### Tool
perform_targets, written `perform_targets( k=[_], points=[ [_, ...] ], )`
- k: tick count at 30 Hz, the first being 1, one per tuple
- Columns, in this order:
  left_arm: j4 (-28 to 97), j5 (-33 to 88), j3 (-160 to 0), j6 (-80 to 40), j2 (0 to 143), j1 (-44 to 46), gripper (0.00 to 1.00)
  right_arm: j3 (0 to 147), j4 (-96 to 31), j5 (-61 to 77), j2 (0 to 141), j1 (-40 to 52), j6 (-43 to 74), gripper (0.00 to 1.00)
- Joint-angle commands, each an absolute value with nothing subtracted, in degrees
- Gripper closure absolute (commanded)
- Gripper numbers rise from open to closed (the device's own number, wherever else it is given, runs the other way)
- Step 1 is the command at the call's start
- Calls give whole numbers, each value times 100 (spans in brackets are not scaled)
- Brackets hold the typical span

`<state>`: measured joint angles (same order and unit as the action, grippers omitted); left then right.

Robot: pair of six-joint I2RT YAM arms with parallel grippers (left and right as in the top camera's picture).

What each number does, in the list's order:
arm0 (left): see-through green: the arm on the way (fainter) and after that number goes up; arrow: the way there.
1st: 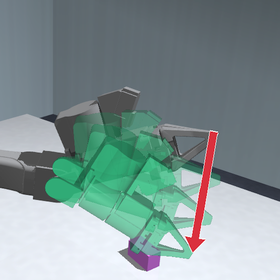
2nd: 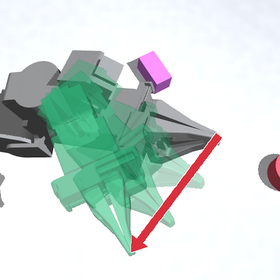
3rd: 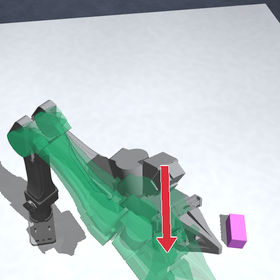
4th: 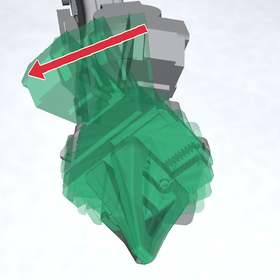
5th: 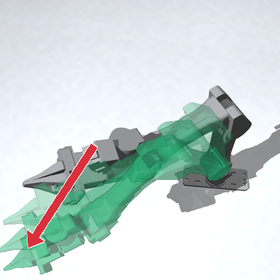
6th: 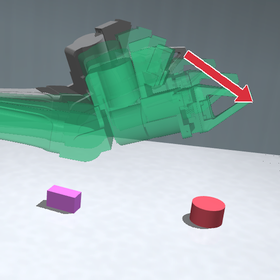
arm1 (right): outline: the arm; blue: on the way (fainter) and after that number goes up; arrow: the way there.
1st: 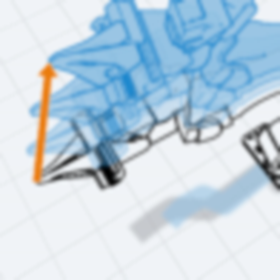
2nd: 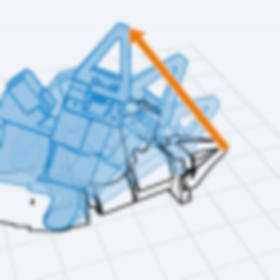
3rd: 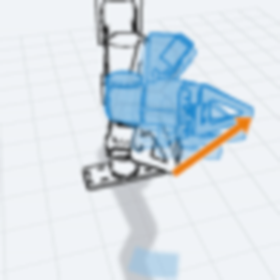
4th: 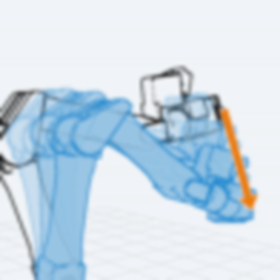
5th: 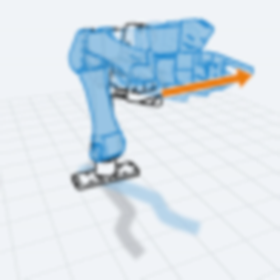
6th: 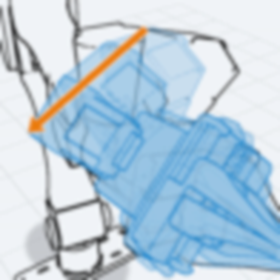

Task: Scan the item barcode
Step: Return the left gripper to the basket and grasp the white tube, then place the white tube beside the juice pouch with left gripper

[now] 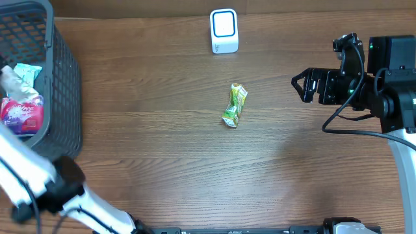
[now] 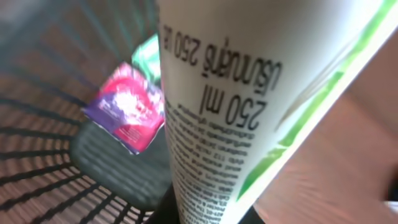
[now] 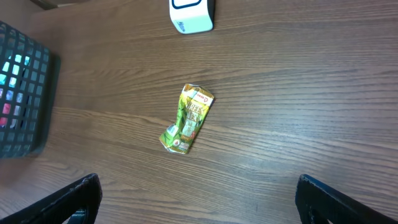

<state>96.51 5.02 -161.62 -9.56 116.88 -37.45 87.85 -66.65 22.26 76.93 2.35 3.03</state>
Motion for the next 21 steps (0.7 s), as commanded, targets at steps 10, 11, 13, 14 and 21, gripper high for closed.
perform_targets(
  k=[10, 11, 13, 14, 21],
  points=[
    [9682, 1070, -15316, -1168, 10873, -1127, 96, 8921, -6657, 2261, 7664, 261, 325, 0],
    [9682, 878, -14997, -1251, 10873, -805, 96, 8921, -6661, 2263, 7664, 261, 325, 0],
    [9662, 475, -14267, -1649, 10875, -202, 96, 8921, -6654, 2261, 7664, 261, 325, 0],
    [9612, 311, -13913, -1844, 10875, 34, 96, 8921, -6648, 2261, 7664, 261, 325, 0],
    [7474, -189, -10608, -3212, 10875, 1811, 96, 8921, -6613, 2261, 7664, 261, 322, 0]
  ],
)
